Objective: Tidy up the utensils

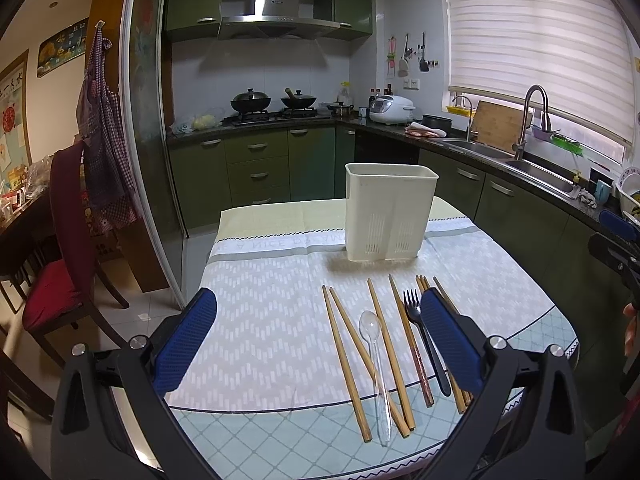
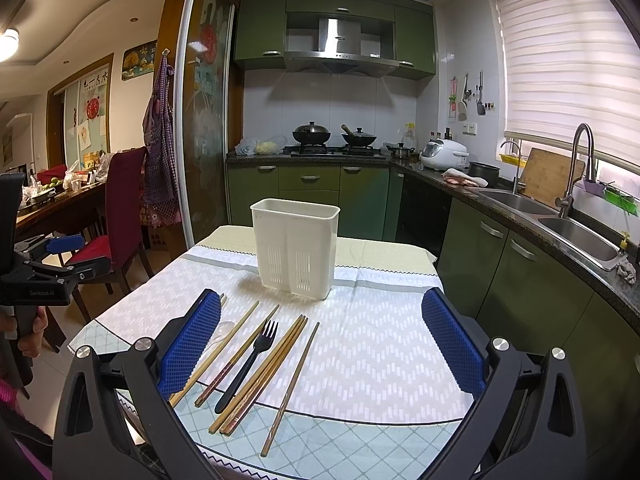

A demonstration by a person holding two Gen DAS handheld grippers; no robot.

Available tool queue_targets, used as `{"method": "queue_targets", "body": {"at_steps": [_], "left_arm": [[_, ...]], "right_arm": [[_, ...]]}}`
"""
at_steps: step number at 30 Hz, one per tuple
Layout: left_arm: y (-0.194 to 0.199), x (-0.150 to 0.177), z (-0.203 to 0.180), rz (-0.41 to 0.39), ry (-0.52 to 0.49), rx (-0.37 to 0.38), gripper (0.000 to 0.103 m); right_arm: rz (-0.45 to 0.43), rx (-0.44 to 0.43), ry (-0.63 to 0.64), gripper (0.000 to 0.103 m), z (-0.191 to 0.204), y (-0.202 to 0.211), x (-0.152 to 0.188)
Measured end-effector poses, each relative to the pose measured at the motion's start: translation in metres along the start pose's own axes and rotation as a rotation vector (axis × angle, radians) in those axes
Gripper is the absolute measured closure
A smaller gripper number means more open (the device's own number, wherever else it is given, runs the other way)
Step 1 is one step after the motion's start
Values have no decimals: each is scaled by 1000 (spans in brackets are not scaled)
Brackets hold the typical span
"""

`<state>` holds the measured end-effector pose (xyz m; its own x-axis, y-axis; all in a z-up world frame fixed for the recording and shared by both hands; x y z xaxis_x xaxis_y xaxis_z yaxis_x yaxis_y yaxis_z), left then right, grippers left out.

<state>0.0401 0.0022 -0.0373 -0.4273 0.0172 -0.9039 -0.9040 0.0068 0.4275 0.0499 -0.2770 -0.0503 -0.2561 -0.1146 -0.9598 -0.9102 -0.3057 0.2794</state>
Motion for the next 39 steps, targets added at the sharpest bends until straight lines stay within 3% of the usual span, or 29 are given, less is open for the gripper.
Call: {"method": "queue_targets", "body": {"at_steps": [29, 35, 39], "left_arm": [[-10, 5, -5, 31, -2, 11, 6], [-30, 0, -15, 101, -23, 21, 6], [-64, -1, -25, 223, -29, 21, 6]], "right_arm": [[40, -7, -4, 4, -3, -15, 12], [124, -26, -26, 4, -8, -35, 21], [231, -23, -66, 4, -16, -57, 30]]}}
Point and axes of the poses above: each gripper's, at about its wrist camera, not at the fingertips, and y roughly against the way its jaws point, z to its left, x to its underside, the point moved 4 cm from there along -y, roughly the way its jaws point, and after that the axes turned 4 degrees about -z, right-handed, at the moved point
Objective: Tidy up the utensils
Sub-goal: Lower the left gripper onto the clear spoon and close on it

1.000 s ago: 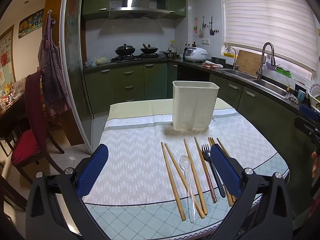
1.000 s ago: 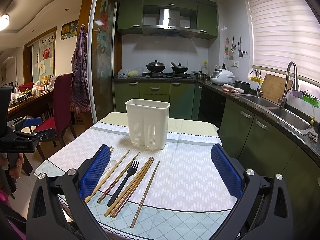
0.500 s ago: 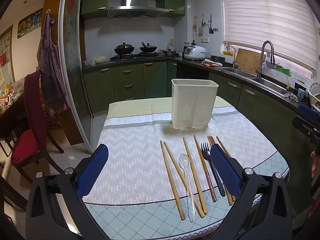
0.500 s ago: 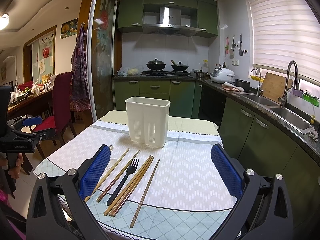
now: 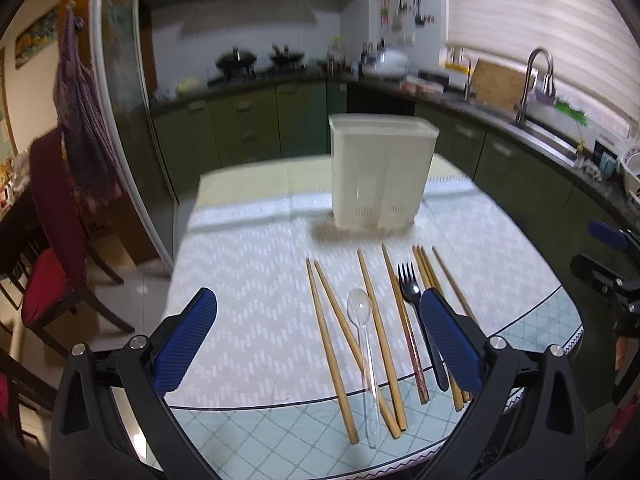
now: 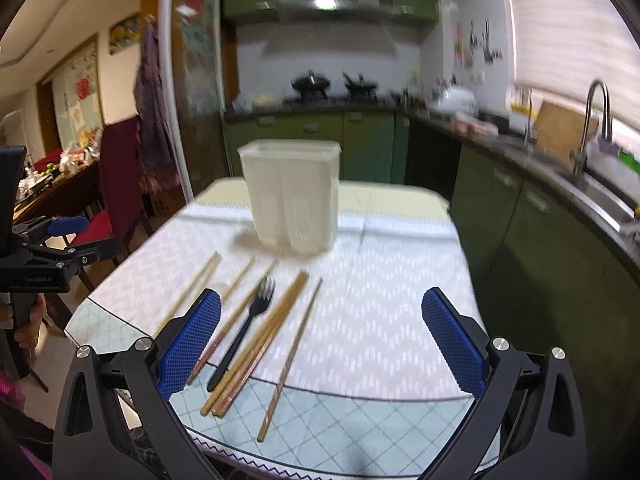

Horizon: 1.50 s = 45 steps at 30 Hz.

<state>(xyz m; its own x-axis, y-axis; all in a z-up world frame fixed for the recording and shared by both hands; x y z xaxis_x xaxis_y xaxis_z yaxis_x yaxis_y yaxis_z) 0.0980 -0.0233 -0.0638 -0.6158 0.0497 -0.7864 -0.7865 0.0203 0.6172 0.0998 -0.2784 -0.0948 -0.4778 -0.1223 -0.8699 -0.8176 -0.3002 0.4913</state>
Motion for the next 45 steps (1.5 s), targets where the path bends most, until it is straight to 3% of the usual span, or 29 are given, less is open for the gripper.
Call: {"method": "queue_targets", "body": {"at_steps": [6, 9, 11, 13, 15, 18, 20, 22, 24, 31, 34, 42, 45], "left_arm": [[-63, 4, -19, 205, 27, 104, 6], [-88, 8, -26, 282, 33, 121, 6], [-102, 13, -30, 341, 46, 157, 12], [-112, 18, -34, 401, 59, 189, 28], [-120, 23, -37, 443, 52, 197, 29], [-126, 29, -39, 462, 30, 176, 29], [-128, 30, -38, 475, 28, 177, 36], [-131, 32, -37, 494, 40, 196, 54], [-136, 35, -39, 522, 36, 216, 60], [-146, 36, -46, 538, 25, 223, 60], [-149, 35, -48, 537, 16, 226, 73], [-156, 36, -45, 545, -6, 199, 77], [-157, 38, -43, 553, -17, 197, 87]], "right_arm": [[89, 25, -45, 4, -16, -28, -1], [106, 28, -67, 4, -23, -34, -3], [106, 29, -71, 4, -26, -36, -3], [112, 27, -73, 4, -27, -38, -1], [119, 24, -74, 4, -26, -40, 0], [127, 16, -75, 4, -24, -43, 1], [132, 8, -70, 4, -23, -44, 1], [133, 5, -61, 4, -20, -46, 1], [133, 3, -57, 4, -17, -46, 1], [135, -2, -49, 4, -14, -47, -1], [135, -1, -47, 4, -13, -48, 0], [141, -8, -44, 4, -11, -50, 3], [142, -11, -42, 4, -11, -51, 3]]}}
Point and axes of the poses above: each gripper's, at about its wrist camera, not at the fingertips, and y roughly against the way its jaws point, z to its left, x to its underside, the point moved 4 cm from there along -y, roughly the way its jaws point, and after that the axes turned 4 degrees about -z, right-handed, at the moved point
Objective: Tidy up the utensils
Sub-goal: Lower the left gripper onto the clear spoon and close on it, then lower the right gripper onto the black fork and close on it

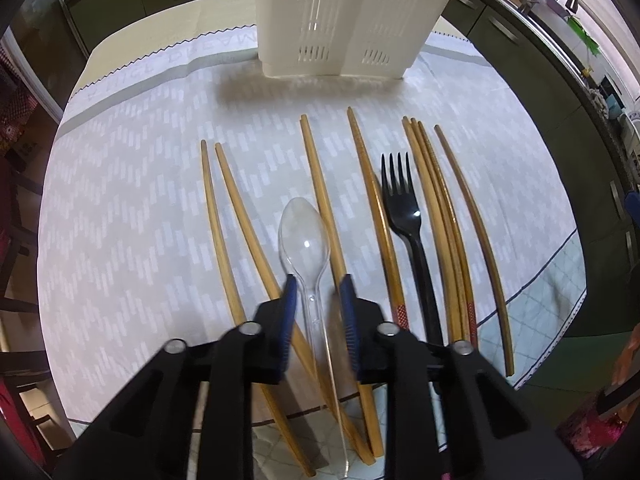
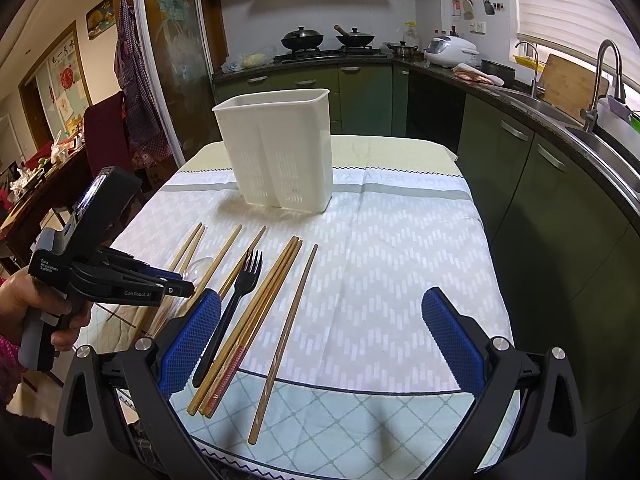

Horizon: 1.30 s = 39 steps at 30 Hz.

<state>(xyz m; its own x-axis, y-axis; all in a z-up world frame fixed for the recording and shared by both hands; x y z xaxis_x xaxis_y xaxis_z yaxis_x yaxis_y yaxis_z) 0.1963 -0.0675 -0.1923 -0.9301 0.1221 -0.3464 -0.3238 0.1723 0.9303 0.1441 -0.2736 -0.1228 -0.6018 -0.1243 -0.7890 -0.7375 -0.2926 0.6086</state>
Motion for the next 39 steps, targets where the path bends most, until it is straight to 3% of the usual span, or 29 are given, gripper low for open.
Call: {"method": "queue_targets", "body": {"at_steps": [3, 18, 21, 25, 27, 29, 31, 34, 39], "left_arm": [[-3, -1, 2, 2, -5, 1, 93], [-4, -4, 4, -16, -27, 18, 95], [0, -3, 11, -29, -21, 25, 95], [6, 0, 20, -47, -12, 41, 95], [12, 0, 23, -60, -7, 52, 95], [17, 2, 25, -72, -7, 57, 95], [21, 3, 27, -83, -3, 63, 95], [28, 4, 30, -104, 5, 78, 95], [44, 6, 27, -146, 0, 85, 95]], "right_arm": [[-1, -1, -1, 4, 0, 0, 1], [50, -17, 54, 4, 20, -17, -6], [129, -96, 54, 4, 32, -37, -11], [327, -234, -28, 4, 44, -79, -8], [376, -266, -51, 4, 49, -93, -8], [430, -253, -68, 11, 53, -108, -8], [459, -254, -72, 37, 57, -116, -7], [494, -238, -51, 55, 64, -126, -6], [568, -214, 3, 66, 82, -143, 4]]}}
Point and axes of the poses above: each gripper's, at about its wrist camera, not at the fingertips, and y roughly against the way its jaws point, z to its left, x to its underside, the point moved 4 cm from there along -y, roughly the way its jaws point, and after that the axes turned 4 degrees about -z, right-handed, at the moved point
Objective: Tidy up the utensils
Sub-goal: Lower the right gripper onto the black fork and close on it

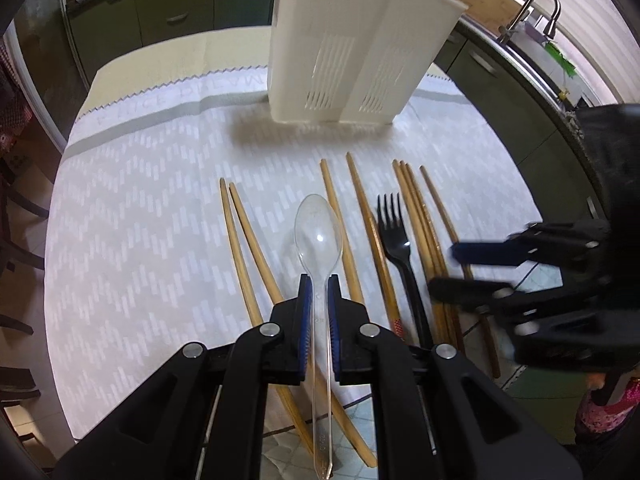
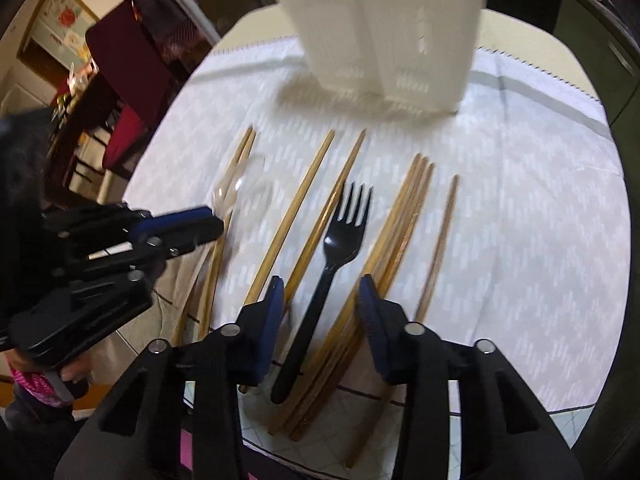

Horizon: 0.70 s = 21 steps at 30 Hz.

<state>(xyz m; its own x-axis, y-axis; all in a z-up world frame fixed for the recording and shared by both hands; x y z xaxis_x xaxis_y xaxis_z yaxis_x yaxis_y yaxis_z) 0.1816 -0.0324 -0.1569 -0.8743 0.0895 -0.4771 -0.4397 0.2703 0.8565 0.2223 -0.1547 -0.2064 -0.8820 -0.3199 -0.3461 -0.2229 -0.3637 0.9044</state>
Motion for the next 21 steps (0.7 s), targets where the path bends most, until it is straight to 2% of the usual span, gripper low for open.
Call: {"method": "queue_targets", "body": {"at_steps": [2, 4, 10, 12, 16, 21], "left_arm": [[6, -1, -2, -18, -3, -2, 95], [11, -4, -5, -34, -10, -2, 95], [19, -6, -10, -51, -19, 15, 95], [20, -5, -10, -54, -21, 21, 95], [23, -5, -12, -66, -26, 23, 95], [26, -8, -14, -85, -29, 21, 95]], "right_arm": [[28, 31, 15, 68, 5, -9, -2], [49, 52, 22, 75, 7, -16, -4], [101, 135, 43, 79, 12, -35, -9], [114, 141, 43, 84, 13, -40, -10], [133, 133, 24, 85, 12, -48, -15], [122, 189, 48, 85, 21, -65, -19]]}}
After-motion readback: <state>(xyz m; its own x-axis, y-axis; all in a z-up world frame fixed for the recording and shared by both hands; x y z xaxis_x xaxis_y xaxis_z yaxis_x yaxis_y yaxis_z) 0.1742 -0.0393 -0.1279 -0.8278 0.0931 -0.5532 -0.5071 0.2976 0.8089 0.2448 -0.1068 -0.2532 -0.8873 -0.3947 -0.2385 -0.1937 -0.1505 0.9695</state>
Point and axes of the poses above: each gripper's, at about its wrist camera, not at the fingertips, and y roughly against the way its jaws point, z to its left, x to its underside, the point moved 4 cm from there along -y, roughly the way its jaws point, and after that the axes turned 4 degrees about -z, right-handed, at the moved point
